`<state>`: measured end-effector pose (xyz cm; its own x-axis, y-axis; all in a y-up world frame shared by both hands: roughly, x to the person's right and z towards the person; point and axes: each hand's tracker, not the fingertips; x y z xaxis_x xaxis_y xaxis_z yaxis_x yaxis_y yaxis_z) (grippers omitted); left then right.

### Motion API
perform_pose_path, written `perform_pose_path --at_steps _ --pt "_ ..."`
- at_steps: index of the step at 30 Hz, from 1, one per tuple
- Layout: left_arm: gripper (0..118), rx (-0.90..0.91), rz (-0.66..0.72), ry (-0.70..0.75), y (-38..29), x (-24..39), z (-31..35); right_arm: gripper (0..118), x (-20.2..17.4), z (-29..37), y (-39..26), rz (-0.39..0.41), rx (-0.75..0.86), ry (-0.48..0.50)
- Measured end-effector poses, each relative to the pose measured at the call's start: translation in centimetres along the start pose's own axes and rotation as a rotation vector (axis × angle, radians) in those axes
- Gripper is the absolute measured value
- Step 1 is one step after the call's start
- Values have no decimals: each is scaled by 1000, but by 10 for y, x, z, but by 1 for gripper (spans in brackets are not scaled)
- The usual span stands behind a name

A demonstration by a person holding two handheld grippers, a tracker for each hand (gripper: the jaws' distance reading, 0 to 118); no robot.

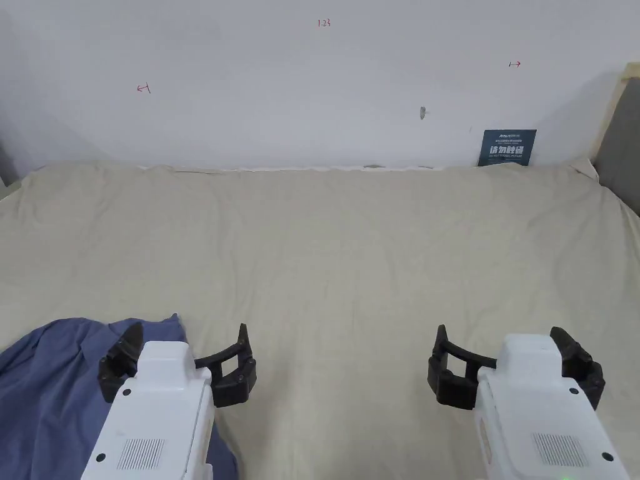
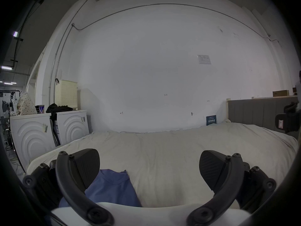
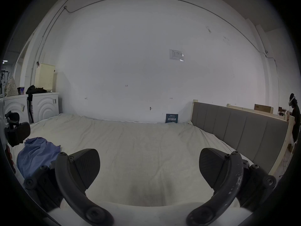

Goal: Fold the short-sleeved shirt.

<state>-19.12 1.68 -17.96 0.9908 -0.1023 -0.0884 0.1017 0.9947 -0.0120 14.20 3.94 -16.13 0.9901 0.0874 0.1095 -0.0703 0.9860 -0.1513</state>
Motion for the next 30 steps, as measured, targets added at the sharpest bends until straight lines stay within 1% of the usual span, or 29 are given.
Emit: perform_pose_path --at_steps 1,2,3,5,6,8,9,10,11,12,13,14,15,16,17,18,19,20,22,23,24,25,26,27,28,29,30 --pt "118 -6 17 5 1 -1 -1 118 -1 0 0 10 1 -2" --pt "118 -16 51 6 2 -2 -2 118 -3 1 2 45 3 -18" --pt "118 -32 120 3 3 -5 -5 118 -8 2 6 110 4 -59" --pt "118 -80 336 -11 7 -16 -10 118 -21 5 11 283 51 -139" --pt "118 -105 552 -43 8 -26 -12 118 -31 7 13 403 76 -187" --pt "118 -129 1020 -158 -1 -48 -18 118 -47 10 14 623 179 -258" --pt "118 -130 1268 -202 -11 -56 -22 118 -57 12 12 751 243 -301" --pt "118 -143 1470 -227 -21 -59 -25 118 -65 14 9 884 321 -363" --pt "118 -179 1599 -238 -29 -60 -28 118 -72 15 3 1003 391 -416" --pt "118 -219 1699 -262 -20 -50 -18 118 -77 16 -2 1113 467 -464" --pt "118 -238 1759 -278 -24 -49 -17 118 -80 16 -8 1179 527 -494" --pt "118 -234 1781 -285 -27 -49 -15 118 -81 18 -11 1197 556 -503" --pt "118 -219 1753 -274 -27 -48 -13 118 -82 20 -10 1173 554 -491" --pt "118 -215 1662 -247 -32 -55 -17 118 -81 22 -7 1099 503 -445" --pt "118 -212 1530 -224 -24 -55 -16 118 -79 24 -3 1020 448 -404" --pt "118 -202 1367 -193 -13 -55 -14 118 -75 25 4 931 391 -369" --pt "118 -191 1185 -163 -1 -51 -12 118 -69 24 11 825 333 -341" --pt "118 -176 980 -126 22 -34 -4 118 -63 25 17 707 279 -297" --pt "118 -113 567 -66 42 -14 5 118 -42 19 26 444 170 -196" --pt "118 -84 406 -33 46 -4 8 118 -32 18 30 326 131 -140" --pt "118 -53 263 5 29 -11 -5 118 -22 16 32 198 92 -84" --pt "118 -25 152 24 27 -5 -5 118 -13 15 32 81 62 -35" --pt "118 -5 60 32 27 -1 -5 118 -7 11 30 -4 42 1" --pt "118 3 9 44 26 3 -4 118 0 9 28 -70 23 15" --pt "118 14 -43 46 17 2 -8 118 4 7 27 -112 18 30" --pt "118 21 -80 52 16 3 -7 118 7 6 26 -129 9 35" --pt "118 31 -91 55 15 4 -7 118 5 4 23 -127 5 27"
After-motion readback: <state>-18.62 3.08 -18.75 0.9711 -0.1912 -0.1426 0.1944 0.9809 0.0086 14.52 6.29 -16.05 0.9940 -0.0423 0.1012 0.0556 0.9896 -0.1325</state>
